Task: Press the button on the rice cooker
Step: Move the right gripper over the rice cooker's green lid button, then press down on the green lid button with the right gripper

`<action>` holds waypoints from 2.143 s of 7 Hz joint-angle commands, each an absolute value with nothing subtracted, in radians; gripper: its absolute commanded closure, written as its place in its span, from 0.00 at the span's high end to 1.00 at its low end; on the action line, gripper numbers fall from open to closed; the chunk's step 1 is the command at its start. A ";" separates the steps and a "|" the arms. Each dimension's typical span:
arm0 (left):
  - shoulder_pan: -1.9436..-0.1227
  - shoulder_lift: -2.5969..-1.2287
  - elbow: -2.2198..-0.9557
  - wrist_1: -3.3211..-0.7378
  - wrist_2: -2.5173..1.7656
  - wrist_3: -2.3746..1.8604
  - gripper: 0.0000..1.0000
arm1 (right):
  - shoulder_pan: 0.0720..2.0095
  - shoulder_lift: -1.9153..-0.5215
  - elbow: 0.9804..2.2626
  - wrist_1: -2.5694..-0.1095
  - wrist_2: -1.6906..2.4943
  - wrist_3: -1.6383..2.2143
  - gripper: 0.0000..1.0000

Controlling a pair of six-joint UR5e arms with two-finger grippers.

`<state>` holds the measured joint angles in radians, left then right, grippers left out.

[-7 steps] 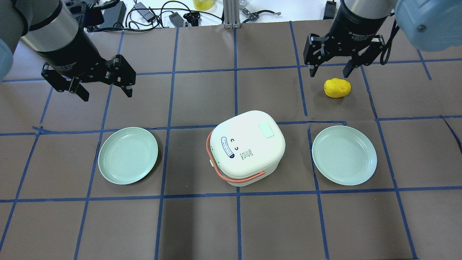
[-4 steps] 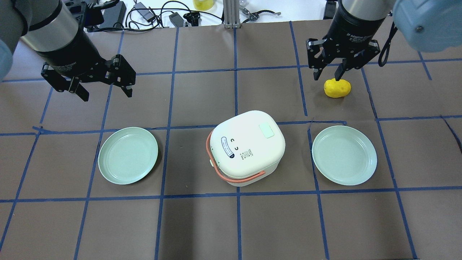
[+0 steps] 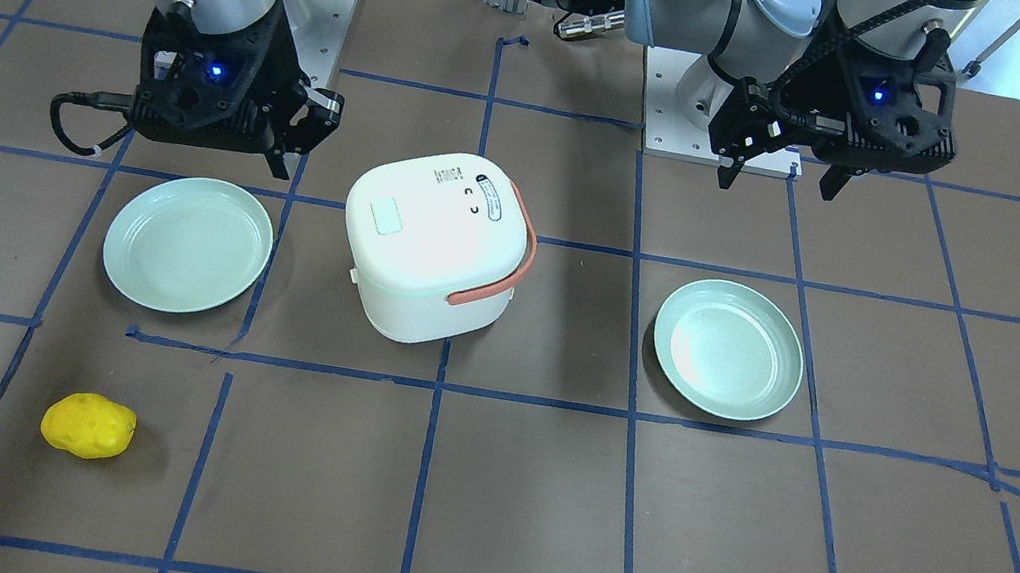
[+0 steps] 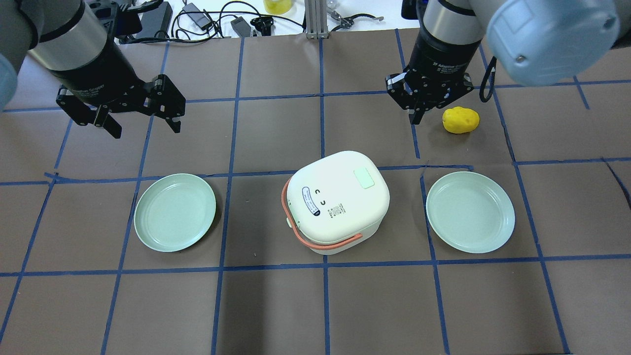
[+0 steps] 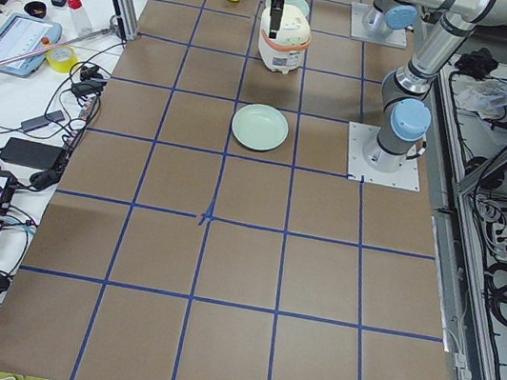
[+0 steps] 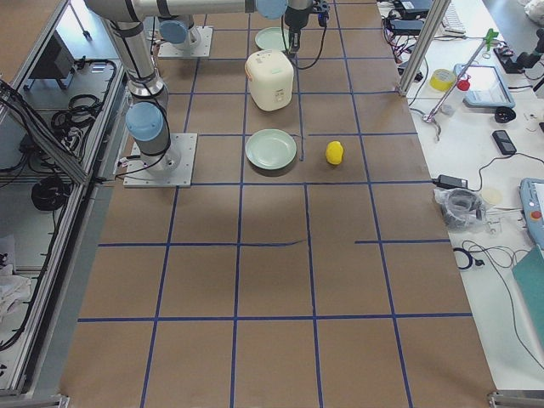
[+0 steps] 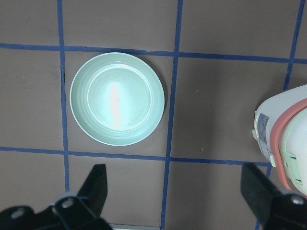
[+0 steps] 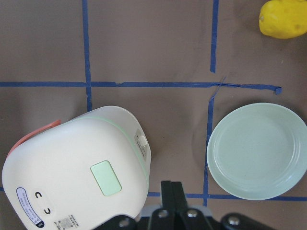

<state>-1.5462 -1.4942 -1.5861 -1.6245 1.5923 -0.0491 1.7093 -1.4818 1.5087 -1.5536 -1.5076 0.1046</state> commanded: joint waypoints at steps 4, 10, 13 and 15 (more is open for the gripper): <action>-1.546 -1.494 -1.586 -1.624 1.592 -0.049 1.00 | 1.793 -1.437 1.635 -1.630 -1.441 0.106 0.00; -1.546 -1.494 -1.586 -1.624 1.592 -0.049 1.00 | 1.805 -1.401 1.664 -1.658 -1.439 0.104 0.00; -1.546 -1.494 -1.586 -1.624 1.592 -0.049 1.00 | 1.805 -1.397 1.677 -1.666 -1.413 0.104 0.00; -1.546 -1.494 -1.586 -1.624 1.592 -0.049 1.00 | 1.805 -1.397 1.677 -1.667 -1.411 0.103 0.00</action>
<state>-1.5463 -1.4941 -1.5861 -1.6245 1.5923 -0.0491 1.8055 -1.3978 1.6762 -1.6666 -1.4145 0.1038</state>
